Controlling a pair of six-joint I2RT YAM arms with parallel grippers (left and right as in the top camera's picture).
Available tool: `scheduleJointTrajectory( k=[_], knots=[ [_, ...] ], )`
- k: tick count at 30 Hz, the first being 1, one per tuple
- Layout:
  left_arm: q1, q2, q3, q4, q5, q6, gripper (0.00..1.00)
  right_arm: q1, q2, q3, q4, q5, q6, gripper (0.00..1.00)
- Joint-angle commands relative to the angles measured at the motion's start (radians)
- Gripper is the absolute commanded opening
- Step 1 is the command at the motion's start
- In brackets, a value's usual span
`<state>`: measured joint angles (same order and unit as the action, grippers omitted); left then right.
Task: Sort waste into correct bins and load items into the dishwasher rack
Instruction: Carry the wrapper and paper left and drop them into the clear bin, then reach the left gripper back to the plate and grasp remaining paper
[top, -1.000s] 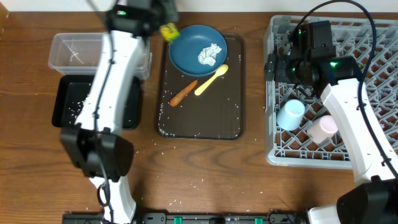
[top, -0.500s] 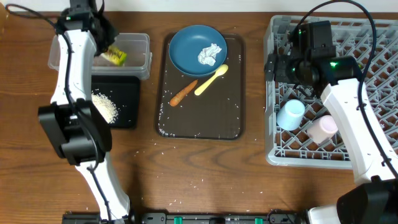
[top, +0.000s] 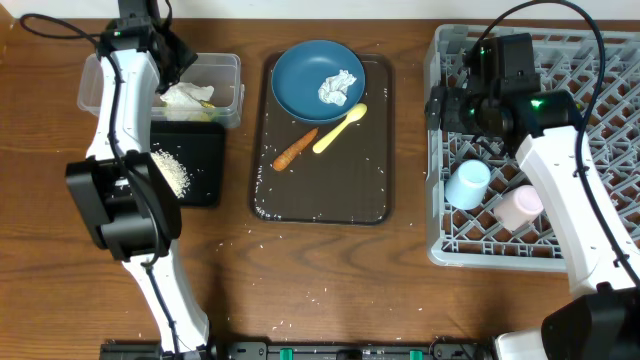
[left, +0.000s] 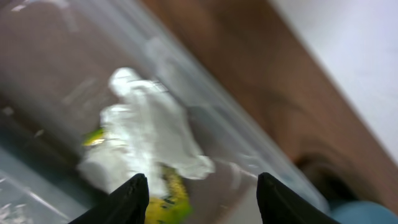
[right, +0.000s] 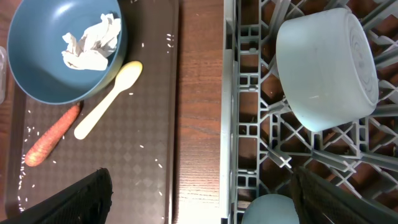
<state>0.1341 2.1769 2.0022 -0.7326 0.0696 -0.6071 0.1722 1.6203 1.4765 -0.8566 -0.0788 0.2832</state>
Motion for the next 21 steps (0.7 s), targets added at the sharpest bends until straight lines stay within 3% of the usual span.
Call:
scheduleJointTrajectory(
  k=[1,5,10,14,21],
  knots=[
    [-0.054,-0.087,0.010,0.017,0.115,0.072,0.58,0.006,-0.012,0.015,0.000,-0.005,-0.011,0.90],
    [-0.174,-0.084,0.010,0.036,0.129,0.206,0.58,0.006,-0.012,0.015,0.000,-0.005,-0.011,0.89],
    [-0.348,-0.031,0.010,0.088,0.068,0.434,0.68,0.006,-0.012,0.015,-0.009,-0.004,-0.011,0.89],
    [-0.441,0.046,0.010,0.114,-0.011,0.471,0.72,0.006,-0.012,0.015,-0.016,-0.005,-0.011,0.89],
    [-0.495,0.193,0.010,0.165,-0.010,0.476,0.78,0.006,-0.012,0.015,-0.030,-0.004,-0.012,0.89]
  ],
)
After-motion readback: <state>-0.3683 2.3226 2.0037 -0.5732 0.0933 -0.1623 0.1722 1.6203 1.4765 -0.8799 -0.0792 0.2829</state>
